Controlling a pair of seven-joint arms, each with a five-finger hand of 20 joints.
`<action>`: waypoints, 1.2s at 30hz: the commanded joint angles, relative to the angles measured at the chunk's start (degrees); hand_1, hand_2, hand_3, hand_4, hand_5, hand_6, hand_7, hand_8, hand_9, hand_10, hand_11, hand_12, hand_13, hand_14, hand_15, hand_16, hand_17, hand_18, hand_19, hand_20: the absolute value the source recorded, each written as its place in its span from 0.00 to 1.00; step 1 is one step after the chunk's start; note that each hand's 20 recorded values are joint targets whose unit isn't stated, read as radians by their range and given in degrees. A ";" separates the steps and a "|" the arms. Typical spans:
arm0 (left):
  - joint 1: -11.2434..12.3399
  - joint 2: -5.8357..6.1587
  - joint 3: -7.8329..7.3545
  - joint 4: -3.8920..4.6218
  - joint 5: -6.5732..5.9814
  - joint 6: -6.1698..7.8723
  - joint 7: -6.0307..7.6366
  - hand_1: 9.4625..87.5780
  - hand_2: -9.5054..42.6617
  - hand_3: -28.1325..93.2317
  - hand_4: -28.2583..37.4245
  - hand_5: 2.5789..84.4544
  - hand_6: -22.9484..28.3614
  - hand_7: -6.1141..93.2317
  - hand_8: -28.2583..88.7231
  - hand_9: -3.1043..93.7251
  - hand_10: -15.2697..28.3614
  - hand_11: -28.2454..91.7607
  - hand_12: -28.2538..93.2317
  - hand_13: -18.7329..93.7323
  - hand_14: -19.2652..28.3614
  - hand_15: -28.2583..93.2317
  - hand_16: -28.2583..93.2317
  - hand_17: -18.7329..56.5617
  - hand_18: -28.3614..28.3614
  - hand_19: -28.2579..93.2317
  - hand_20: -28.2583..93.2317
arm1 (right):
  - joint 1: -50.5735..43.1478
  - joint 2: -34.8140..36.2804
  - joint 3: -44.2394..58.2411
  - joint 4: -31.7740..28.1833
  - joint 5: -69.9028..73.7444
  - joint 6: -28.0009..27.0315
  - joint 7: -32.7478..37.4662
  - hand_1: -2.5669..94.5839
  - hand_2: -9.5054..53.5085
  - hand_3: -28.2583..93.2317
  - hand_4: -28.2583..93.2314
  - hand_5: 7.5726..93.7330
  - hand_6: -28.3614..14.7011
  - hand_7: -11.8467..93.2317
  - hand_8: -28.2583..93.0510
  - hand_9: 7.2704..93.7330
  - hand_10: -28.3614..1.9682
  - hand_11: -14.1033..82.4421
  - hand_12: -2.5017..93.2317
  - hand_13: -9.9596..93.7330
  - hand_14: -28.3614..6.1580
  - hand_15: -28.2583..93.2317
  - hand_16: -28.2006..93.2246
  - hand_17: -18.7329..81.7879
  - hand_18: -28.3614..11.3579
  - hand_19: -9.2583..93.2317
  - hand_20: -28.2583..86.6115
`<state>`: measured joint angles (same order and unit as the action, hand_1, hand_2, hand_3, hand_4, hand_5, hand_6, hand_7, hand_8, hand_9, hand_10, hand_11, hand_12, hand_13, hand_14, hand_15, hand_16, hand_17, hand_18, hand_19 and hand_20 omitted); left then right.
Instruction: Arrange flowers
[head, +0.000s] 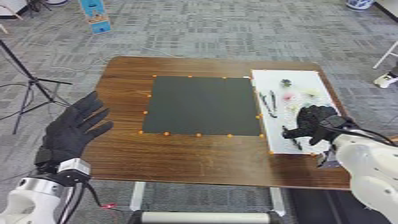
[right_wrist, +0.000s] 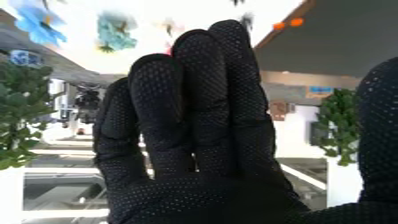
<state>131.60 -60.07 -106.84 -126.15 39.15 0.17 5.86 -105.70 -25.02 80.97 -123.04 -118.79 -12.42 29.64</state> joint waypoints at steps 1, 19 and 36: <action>0.51 -0.34 -0.05 -0.32 -0.39 0.42 0.17 0.20 0.00 0.80 0.00 0.29 0.49 0.25 0.16 0.27 0.59 0.38 0.36 0.34 0.69 0.37 0.25 0.15 0.95 0.61 0.22 | 6.05 0.06 -8.63 4.58 -2.88 -2.30 2.19 0.25 0.00 0.80 0.00 0.70 0.66 0.44 0.13 0.72 0.54 0.59 0.36 0.65 0.44 0.82 0.45 0.42 0.16 0.84 0.62; 0.26 -0.39 0.30 -0.14 -0.48 0.23 -0.04 0.20 0.00 0.80 0.00 0.29 0.49 0.24 0.16 0.28 0.60 0.38 0.36 0.35 0.69 0.37 0.25 0.15 0.95 0.60 0.23 | 14.48 -0.45 -21.37 10.32 -4.87 0.47 7.17 0.28 0.00 0.84 0.00 0.67 0.66 0.46 0.13 0.71 0.54 0.61 0.36 0.64 0.46 0.82 0.46 0.42 0.17 0.84 0.61; 0.35 -0.43 0.38 -0.10 -0.57 0.15 -0.47 0.20 0.01 0.80 0.00 0.29 0.49 0.24 0.16 0.28 0.60 0.39 0.35 0.35 0.69 0.38 0.25 0.15 0.95 0.61 0.23 | 18.99 -3.88 -34.72 15.75 -8.69 -1.63 6.98 0.49 0.00 0.79 0.00 0.71 0.69 0.58 0.32 0.77 0.61 0.71 0.40 0.70 0.53 0.87 0.49 0.46 0.18 0.89 0.63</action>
<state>131.66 -60.12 -106.40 -126.14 38.86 0.24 5.82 -82.53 -26.67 51.08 -111.02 -128.32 -10.58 37.42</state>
